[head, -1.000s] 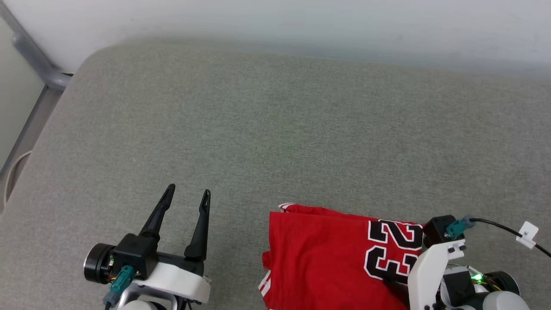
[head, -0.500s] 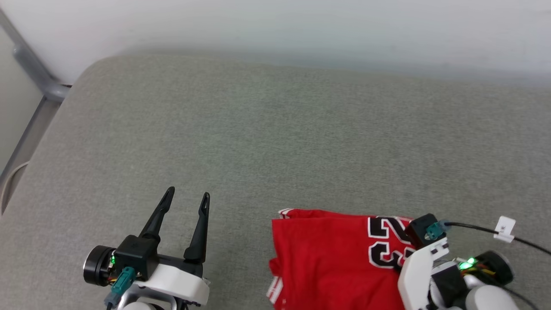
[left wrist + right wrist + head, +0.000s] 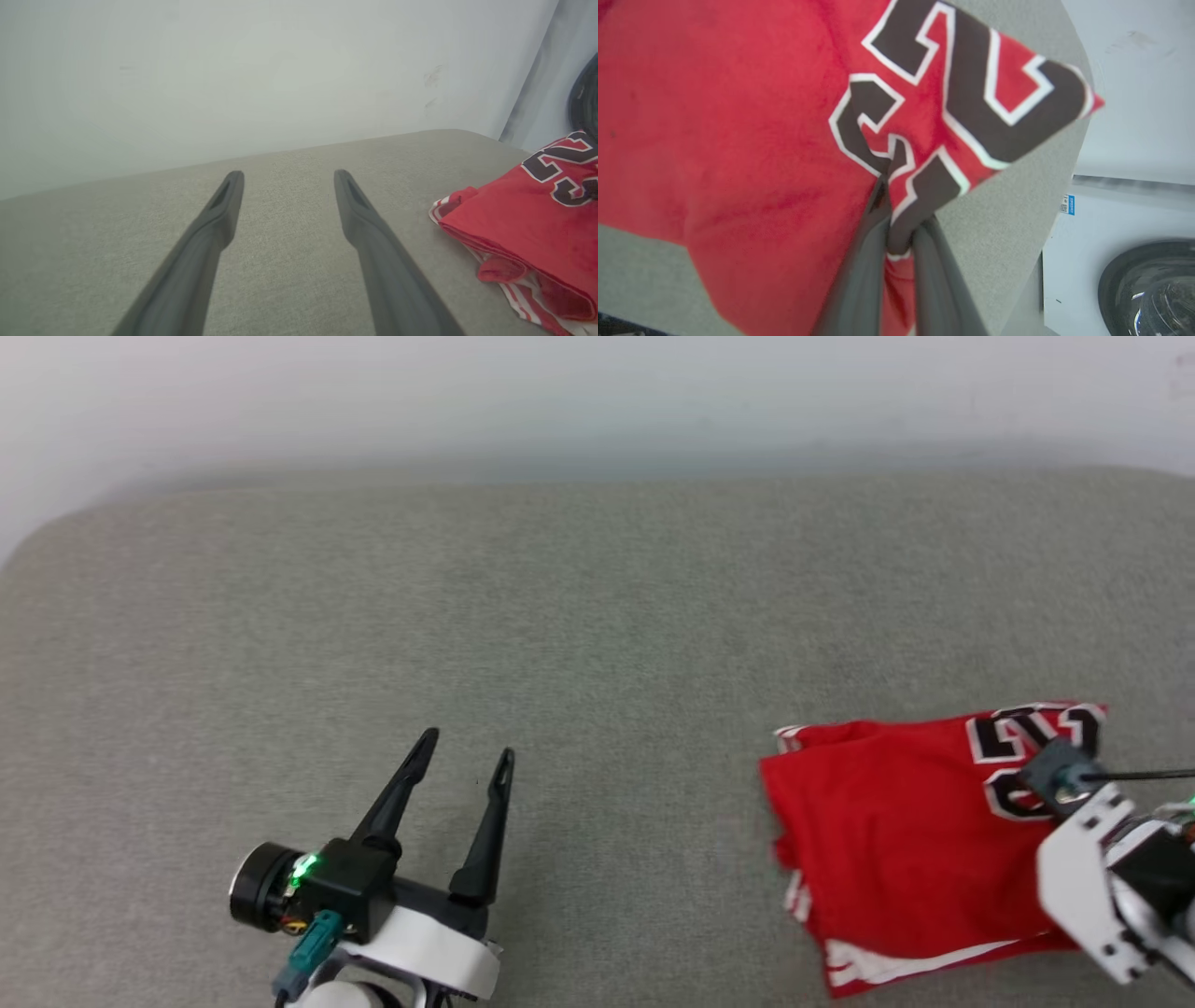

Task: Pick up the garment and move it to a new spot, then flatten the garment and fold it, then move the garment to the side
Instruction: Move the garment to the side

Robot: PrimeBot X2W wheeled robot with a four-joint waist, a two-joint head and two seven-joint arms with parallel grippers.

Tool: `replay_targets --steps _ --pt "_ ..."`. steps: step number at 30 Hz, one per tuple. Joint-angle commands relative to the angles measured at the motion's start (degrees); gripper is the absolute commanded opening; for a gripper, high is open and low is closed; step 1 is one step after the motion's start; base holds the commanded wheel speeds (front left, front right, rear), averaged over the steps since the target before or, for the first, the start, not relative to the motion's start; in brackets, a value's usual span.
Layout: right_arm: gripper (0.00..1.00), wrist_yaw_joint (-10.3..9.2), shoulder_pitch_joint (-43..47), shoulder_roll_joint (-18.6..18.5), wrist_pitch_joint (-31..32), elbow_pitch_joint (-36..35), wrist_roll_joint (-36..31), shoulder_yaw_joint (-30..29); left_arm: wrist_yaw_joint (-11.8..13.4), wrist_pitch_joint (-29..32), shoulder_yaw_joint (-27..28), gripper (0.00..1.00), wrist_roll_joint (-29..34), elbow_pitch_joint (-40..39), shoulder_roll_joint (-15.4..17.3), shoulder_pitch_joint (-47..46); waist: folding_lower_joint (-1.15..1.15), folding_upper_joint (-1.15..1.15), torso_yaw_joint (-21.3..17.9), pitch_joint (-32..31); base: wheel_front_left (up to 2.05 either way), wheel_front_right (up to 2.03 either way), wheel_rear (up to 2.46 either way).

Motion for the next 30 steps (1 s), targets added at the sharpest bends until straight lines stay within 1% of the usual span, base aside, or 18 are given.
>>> replay_targets --steps 1,4,5,8,11,13,16,24,30 --pt "0.00 -0.11 -1.91 -3.17 -0.95 0.27 0.36 0.53 -0.10 -0.11 -1.33 1.00 0.07 -0.29 0.20 -1.51 0.00 -0.01 -2.84 2.84 0.00 0.00 0.00" --pt "0.00 -0.11 -4.08 -8.02 -2.83 1.83 0.76 1.44 -0.10 -0.10 -3.43 1.00 0.06 -0.72 0.87 -3.65 0.00 -0.01 -4.91 5.58 0.00 0.00 0.00" --pt "0.00 -0.11 -4.08 -8.02 -2.83 1.83 0.76 1.44 -0.10 -0.10 -3.43 1.00 0.06 -0.72 0.87 -3.65 0.00 -0.01 -4.91 5.58 0.00 0.00 0.00" --pt "0.00 -0.12 -6.02 -11.84 -4.92 4.42 1.20 1.34 -0.10 -0.10 -5.59 1.00 0.41 -1.02 1.84 -6.01 0.00 -0.01 -6.80 8.95 0.00 0.00 0.00" --pt "0.00 -0.12 -7.88 -14.53 -7.87 8.30 0.64 -0.06 -0.10 -0.10 -7.86 1.00 0.50 -1.79 2.69 -8.96 0.00 -0.01 -8.28 12.57 0.00 0.00 0.00" --pt "0.00 -0.12 -9.04 -15.44 -10.49 11.36 -0.26 -1.54 -0.10 -0.11 -9.28 1.00 0.64 -2.34 3.51 -10.97 0.00 -0.01 -9.01 14.94 0.00 0.00 0.00" --pt "0.00 -0.12 -10.94 -15.64 -14.20 16.71 -1.47 -4.78 -0.10 -0.11 -11.18 1.00 0.95 -3.35 4.75 -14.06 0.00 -0.01 -9.84 18.70 0.00 0.00 0.00" --pt "0.00 -0.12 -15.50 -13.37 -21.37 30.74 -7.87 -16.51 -0.10 -0.10 -14.55 1.00 1.40 -6.90 7.42 -20.78 0.00 -0.01 -10.15 25.88 0.00 0.00 0.00" --pt "0.00 -0.12 -17.90 -10.76 -25.62 36.53 -13.06 -23.74 -0.07 0.26 -15.28 1.00 1.33 -9.22 8.35 -22.99 0.00 -0.01 -9.07 28.60 0.00 0.00 0.00"
